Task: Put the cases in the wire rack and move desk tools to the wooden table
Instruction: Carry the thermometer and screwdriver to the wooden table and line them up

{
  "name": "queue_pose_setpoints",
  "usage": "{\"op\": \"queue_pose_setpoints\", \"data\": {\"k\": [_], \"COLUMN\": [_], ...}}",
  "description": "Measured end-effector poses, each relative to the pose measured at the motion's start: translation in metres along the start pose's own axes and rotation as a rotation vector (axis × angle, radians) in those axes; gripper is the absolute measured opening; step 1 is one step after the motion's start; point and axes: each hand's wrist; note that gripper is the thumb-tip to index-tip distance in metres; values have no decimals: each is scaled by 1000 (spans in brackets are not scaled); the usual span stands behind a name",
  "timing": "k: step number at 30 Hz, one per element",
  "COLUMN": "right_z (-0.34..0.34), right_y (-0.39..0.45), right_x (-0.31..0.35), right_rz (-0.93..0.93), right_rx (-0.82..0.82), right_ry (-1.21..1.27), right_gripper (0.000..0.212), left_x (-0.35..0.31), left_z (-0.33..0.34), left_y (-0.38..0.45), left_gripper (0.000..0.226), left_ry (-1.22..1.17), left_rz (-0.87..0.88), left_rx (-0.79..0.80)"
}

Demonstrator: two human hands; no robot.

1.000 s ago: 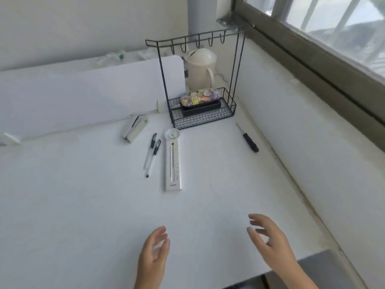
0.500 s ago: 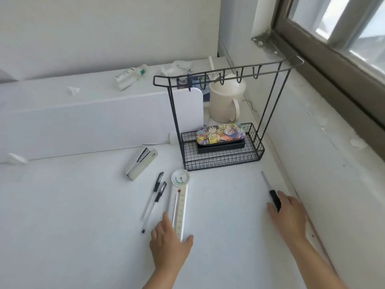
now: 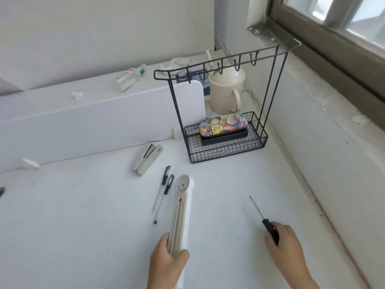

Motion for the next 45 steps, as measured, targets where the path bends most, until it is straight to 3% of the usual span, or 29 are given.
{"op": "queue_pose_setpoints", "data": {"k": [5,8,9,11,18,21,24,28,32,36,40,44,45], "right_z": [17,20,23,30,64,84,109,146,185,206,209,222,224], "right_y": [-90,-135,-150,-177,-333,-423,-508,-595,-667,-755,-847,-918,-930], "right_x": [7,21,26,41,86,93,101,120,136,146,154,165,167], "right_rz": [9,62,82,142,393,577,766,987,1193,1335,1371,1488,1543], "right_rx": [-90,-115,-119,-175,-542,-700,-940,-1241,-1530,-1672,-1755,-1875,-1897], "right_ry": [147,239,251,291,266,303,336,329,310,330,262,245,225], "right_gripper": [24,11,22,19,14,30,38,10,25,48,20,7,15], "left_x": [43,62,67,74,119,149,186,239,289,347,415,474,486], "left_z": [-19,-32,-35,-41,-50,-46,-40,-33,-25,-21,-26,-43,-46], "left_y": [-37,-52,-55,-58,-92,-127,-169,-224,-290,-375,-458,-509,-517], "left_gripper": [34,33,30,26,44,39,32,43,35,29,17,25,30], "left_ry": [-80,-12,22,102,395,536,720,1057,1266,1353,1362,1404,1419], "left_rz": [50,143,186,278,580,644,734,890,1017,1142,1233,1284,1300], "left_rx": [93,192,242,329,637,821,1032,1265,1430,1529,1639,1751,1759]}}
Point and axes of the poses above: each hand's wrist, its own y-axis towards the middle knuckle, its own z-axis out of the palm, x = y × z, and after that the axes turned 10 degrees about -z, right-handed
